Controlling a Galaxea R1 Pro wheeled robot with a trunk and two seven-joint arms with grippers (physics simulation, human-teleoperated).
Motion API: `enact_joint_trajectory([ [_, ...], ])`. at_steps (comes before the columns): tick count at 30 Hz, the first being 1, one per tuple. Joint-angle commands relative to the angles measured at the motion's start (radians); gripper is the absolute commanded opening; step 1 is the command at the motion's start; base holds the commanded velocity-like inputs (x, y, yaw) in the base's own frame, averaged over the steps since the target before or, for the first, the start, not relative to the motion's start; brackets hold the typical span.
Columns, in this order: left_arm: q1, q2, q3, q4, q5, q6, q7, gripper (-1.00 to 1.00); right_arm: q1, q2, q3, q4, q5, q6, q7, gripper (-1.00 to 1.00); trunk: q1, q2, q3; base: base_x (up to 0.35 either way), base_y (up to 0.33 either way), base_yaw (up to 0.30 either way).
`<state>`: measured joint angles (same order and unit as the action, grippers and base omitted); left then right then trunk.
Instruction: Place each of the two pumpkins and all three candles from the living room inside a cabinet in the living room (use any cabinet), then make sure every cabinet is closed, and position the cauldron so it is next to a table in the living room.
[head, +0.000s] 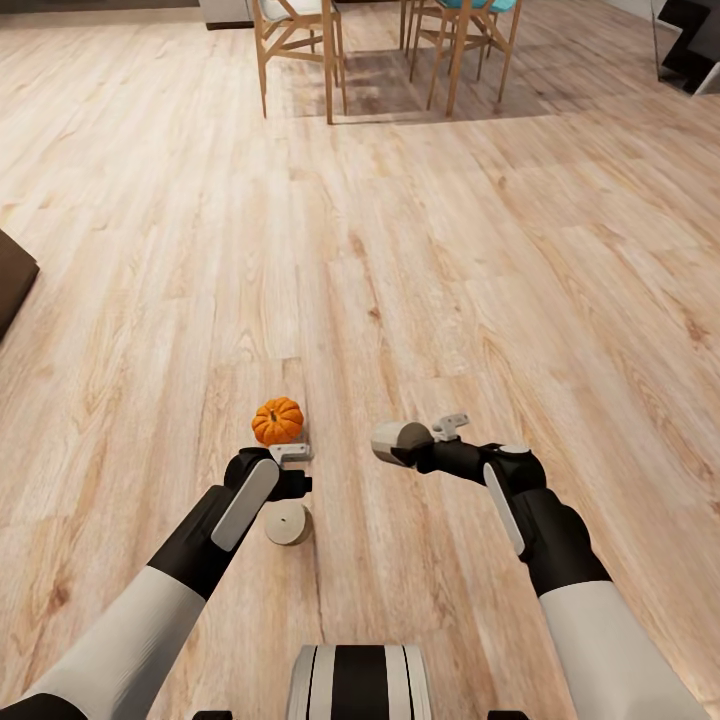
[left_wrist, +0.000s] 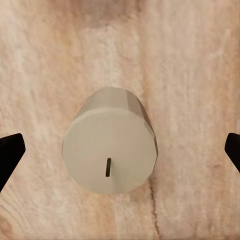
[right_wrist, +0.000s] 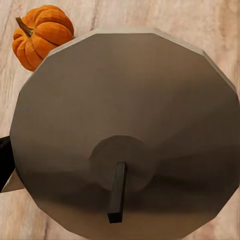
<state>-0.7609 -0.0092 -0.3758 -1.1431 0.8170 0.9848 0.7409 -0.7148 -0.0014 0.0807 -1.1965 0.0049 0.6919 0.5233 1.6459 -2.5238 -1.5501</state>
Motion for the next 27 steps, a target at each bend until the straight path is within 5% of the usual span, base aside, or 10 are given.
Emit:
enact_joint_trajectory([
  [1,0.0,0.0,0.0,0.0,0.0,0.0,0.0,1.0,0.0,0.0,0.0,0.0,-0.003,0.001,-0.001,-1.0,0.0,0.0,0.0,0.0,0.0,0.0],
  [19,0.0,0.001,0.0,0.0,-0.001,0.0,0.0,1.0,0.0,-0.017,-0.03,-0.02,-0.003,0.003,0.0,-1.0,0.007,-0.004,-0.058,0.0,0.0,0.0],
  [27,0.0,0.002,0.001,-0.001,-0.002,0.0,0.0,1.0,0.0,-0.017,-0.029,-0.029,-0.003,0.003,0.001,-1.0,0.007,-0.004,-0.062,0.0,0.0,0.0],
])
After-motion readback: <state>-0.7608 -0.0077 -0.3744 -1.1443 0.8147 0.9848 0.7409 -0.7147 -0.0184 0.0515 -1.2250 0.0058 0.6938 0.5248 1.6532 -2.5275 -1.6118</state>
